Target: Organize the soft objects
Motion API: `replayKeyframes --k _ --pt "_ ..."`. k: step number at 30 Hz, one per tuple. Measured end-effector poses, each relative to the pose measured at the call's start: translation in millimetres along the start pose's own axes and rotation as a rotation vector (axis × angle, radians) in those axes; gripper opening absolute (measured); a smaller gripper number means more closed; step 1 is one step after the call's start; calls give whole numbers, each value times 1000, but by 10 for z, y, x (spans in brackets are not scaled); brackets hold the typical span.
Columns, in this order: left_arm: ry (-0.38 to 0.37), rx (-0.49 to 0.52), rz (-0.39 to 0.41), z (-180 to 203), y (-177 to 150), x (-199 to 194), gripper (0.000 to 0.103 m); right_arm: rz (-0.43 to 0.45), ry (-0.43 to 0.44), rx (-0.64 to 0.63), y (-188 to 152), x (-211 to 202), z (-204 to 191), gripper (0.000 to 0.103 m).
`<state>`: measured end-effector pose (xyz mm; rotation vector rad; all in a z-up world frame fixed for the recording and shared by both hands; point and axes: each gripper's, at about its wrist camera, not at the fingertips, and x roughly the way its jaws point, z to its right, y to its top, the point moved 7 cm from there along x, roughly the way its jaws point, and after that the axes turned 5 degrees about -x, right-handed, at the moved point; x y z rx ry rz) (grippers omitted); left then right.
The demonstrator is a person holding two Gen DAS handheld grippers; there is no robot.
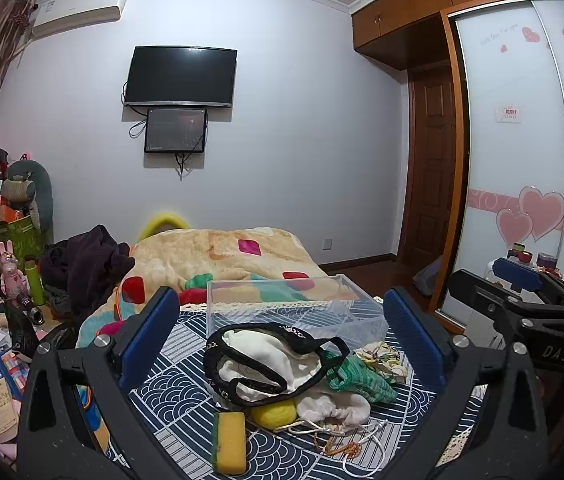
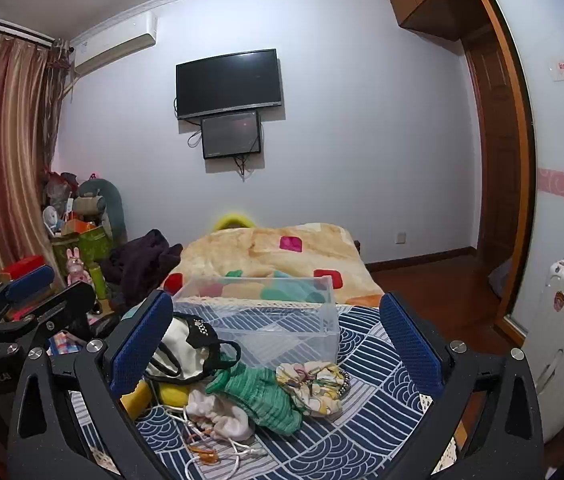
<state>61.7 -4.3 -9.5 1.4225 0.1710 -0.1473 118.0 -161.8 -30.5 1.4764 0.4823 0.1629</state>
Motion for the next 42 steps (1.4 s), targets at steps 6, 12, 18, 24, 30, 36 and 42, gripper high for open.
replayKeyframes --k 6,12,18,24,30,36,42 --pt "-1 0 1 -4 1 -5 103 7 2 -1 13 -13 -8 103" --pt "5 2 10 -5 47 -41 103 13 2 1 19 -19 -7 103" --pt "3 2 10 0 47 -44 103 22 7 4 26 -41 -19 103" --pt "2 2 10 1 46 -44 103 27 9 5 31 -44 -32 103" --pt "4 5 20 8 72 -63 103 28 9 5 30 -44 -32 103" --pt "1 3 24 14 67 -60 103 31 10 3 39 -48 -40 103" --pt "0 -3 28 5 71 -68 103 38 13 -3 51 -58 -66 103"
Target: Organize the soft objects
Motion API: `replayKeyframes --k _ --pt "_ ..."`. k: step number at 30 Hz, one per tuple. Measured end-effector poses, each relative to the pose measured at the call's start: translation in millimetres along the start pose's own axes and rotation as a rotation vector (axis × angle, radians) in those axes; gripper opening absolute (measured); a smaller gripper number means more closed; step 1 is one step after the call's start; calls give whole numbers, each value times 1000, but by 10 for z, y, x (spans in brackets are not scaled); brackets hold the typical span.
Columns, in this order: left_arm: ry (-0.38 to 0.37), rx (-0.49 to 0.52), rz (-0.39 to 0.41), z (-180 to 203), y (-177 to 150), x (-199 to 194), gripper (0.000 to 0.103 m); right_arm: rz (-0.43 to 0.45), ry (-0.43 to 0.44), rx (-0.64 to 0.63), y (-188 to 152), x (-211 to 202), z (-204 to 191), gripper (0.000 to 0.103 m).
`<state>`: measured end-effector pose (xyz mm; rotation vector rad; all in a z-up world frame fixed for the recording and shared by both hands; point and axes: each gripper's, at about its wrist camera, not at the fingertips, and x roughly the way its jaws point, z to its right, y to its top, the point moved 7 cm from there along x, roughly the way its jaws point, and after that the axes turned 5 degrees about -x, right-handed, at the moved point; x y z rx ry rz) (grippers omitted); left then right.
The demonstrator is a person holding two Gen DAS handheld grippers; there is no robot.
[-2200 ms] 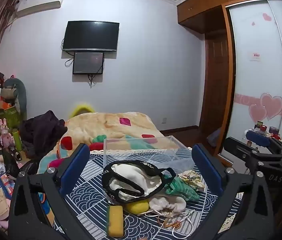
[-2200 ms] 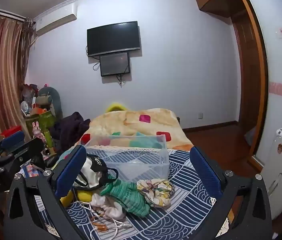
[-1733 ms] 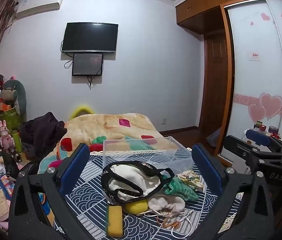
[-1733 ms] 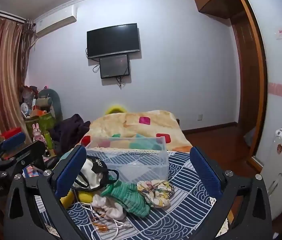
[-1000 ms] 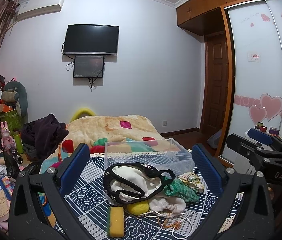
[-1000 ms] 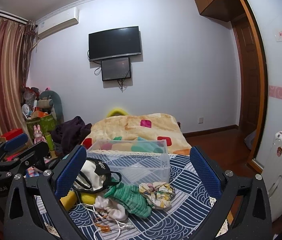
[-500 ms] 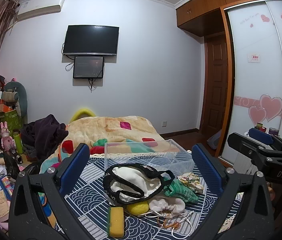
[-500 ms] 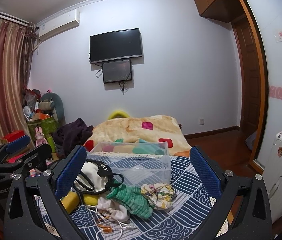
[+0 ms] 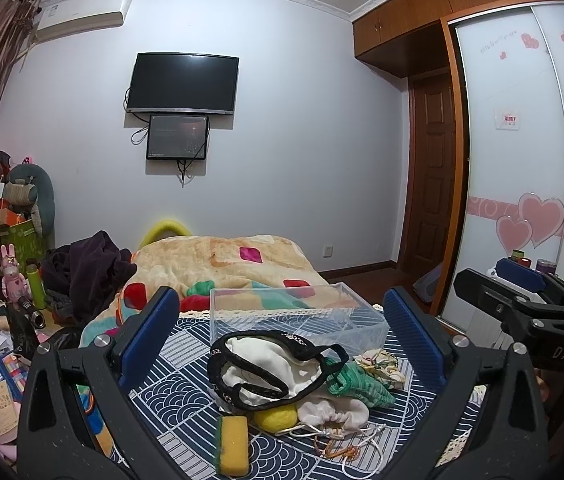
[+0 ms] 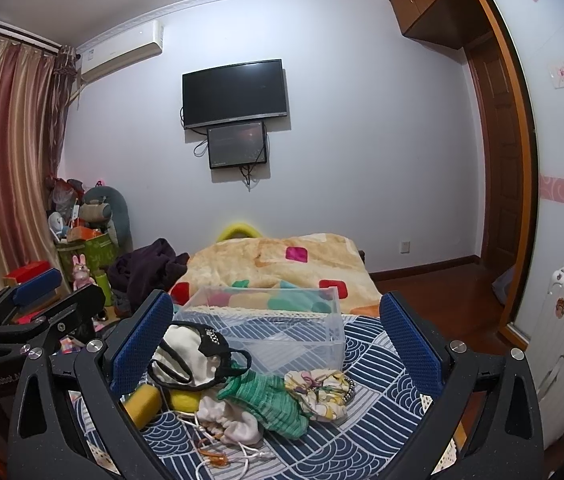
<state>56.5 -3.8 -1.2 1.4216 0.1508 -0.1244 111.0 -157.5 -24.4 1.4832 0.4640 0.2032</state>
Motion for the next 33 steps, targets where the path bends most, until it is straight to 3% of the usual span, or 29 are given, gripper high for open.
replayKeyframes --k 20,28,33 --pt "-11 3 1 1 -17 -18 103 2 1 1 9 -5 -6 103" --pt "-9 -23 -92 -145 -238 224 103 -55 16 -10 -125 161 12 103" --pt "60 -11 -136 -341 -420 446 103 -135 61 7 -348 373 56 103"
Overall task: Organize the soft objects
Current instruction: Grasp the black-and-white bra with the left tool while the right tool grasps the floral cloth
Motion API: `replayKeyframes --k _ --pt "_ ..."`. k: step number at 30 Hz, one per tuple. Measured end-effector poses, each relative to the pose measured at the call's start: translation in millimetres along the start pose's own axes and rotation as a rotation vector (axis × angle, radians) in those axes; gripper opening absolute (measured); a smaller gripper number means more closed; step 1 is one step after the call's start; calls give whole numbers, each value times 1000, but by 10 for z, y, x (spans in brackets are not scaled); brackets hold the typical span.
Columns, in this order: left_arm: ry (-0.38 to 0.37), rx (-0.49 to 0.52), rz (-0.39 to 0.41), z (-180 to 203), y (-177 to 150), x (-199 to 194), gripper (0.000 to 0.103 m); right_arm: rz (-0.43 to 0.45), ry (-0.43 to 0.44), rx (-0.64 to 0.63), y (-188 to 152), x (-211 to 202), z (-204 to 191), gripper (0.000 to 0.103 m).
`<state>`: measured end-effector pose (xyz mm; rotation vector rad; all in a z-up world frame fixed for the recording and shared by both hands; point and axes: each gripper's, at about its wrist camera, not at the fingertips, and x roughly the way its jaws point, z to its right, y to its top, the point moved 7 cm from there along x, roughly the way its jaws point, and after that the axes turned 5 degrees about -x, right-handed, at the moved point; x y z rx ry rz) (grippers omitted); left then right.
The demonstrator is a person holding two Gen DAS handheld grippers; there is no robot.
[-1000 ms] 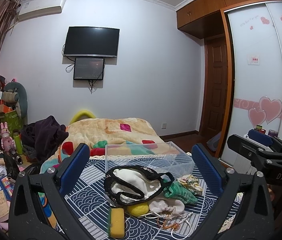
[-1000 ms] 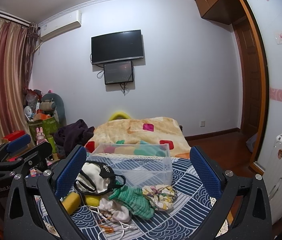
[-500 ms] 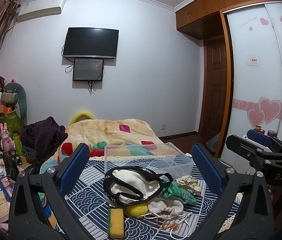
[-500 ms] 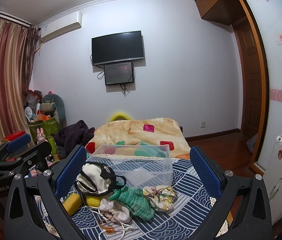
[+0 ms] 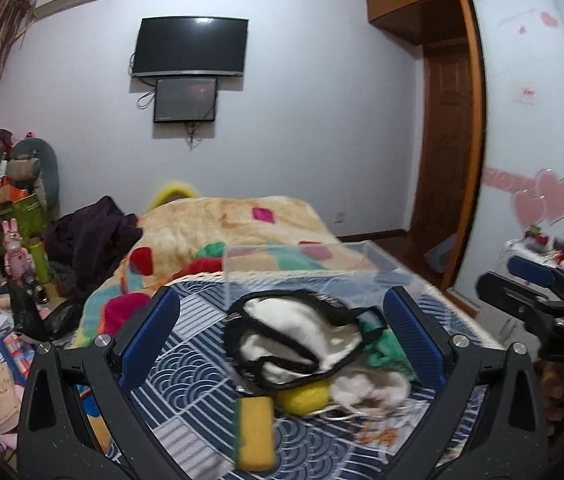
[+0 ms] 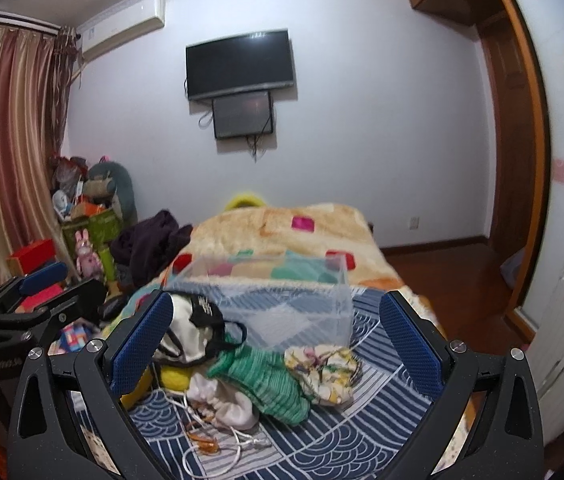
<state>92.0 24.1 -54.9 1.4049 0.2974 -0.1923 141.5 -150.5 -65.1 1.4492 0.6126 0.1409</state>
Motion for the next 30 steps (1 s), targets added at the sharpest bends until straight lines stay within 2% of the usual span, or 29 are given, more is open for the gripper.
replayKeyframes --k 4,8,13,18,22,25,30 --pt "11 -30 -42 -129 -121 191 102 -56 16 18 -165 155 62 103" --pt "3 -66 -108 -233 -237 402 83 -112 14 32 -310 284 118 93" --pt "10 -82 -141 -318 -313 605 78 -196 -11 71 -502 454 264 76" --pt "-7 -104 -200 -357 -439 764 65 -279 -35 101 -699 576 397 61" --pt "-14 -141 -247 -405 -536 851 54 -327 -51 112 -798 663 412 57" --pt "-37 -152 -272 -377 -600 889 40 -365 -43 125 -879 720 424 48" --pt "-30 -136 -255 -347 -602 859 30 -403 -34 135 -971 746 415 41"
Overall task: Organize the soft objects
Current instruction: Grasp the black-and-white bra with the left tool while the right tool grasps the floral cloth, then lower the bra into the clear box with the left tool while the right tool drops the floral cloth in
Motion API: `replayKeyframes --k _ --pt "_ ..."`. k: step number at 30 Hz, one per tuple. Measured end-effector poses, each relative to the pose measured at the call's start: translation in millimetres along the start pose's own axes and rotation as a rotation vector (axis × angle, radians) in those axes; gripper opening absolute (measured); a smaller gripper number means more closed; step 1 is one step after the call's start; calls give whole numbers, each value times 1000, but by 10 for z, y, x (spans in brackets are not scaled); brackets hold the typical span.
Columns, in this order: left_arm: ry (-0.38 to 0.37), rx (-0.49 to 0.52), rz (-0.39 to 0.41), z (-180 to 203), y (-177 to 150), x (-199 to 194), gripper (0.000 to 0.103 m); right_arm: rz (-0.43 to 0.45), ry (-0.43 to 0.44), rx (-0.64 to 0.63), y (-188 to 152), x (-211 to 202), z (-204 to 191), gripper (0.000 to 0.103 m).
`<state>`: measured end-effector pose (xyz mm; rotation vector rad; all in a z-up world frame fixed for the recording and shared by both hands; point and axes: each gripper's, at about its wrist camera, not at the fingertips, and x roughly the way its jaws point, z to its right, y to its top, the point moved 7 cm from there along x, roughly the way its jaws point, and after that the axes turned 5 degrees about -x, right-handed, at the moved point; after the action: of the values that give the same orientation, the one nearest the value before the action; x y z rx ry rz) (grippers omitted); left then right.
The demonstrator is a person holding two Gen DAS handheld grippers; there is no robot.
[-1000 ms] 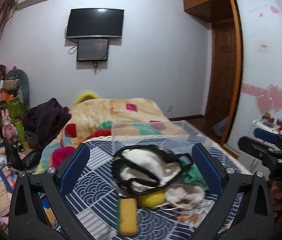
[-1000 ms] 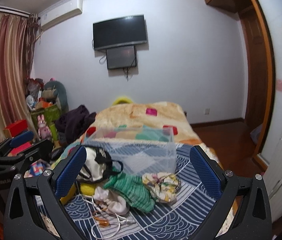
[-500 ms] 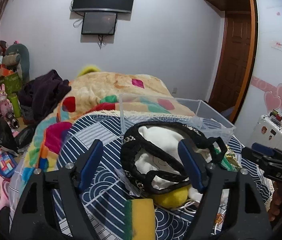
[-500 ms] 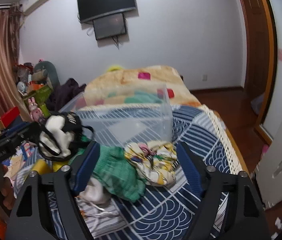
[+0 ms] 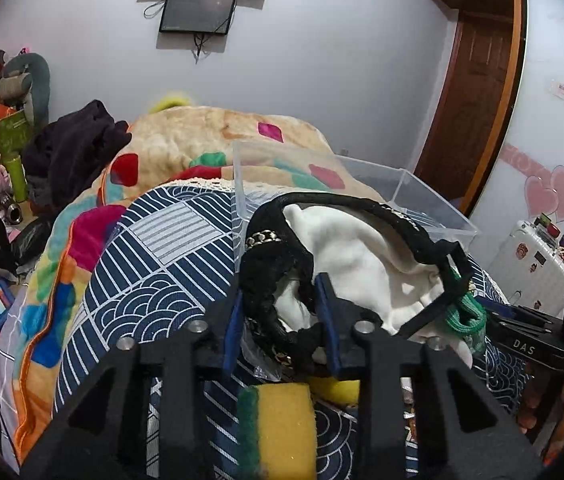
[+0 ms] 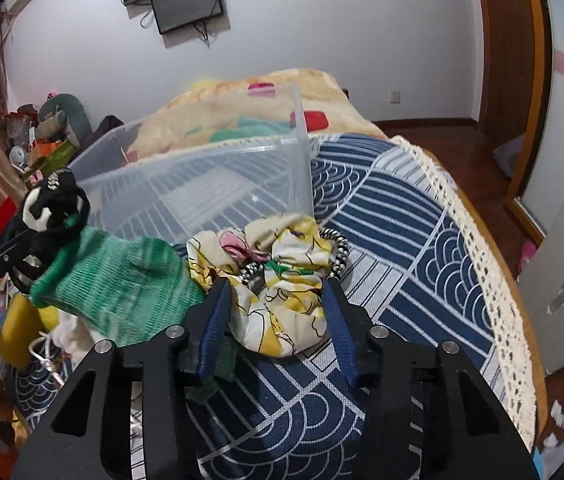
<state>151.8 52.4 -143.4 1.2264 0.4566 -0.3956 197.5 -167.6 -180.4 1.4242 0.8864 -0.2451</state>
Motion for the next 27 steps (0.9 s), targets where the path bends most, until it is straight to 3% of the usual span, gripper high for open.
replayKeyframes --k 5,14,27 --pt "2 7 37 34 33 -118 25 3 -15 -13 18 -23 5 12" --pt "32 35 138 94 187 -413 22 55 -20 -18 73 -185 47 9" --pt "-10 51 243 162 553 -797 22 258 -16 -73 488 -808 -170 9"
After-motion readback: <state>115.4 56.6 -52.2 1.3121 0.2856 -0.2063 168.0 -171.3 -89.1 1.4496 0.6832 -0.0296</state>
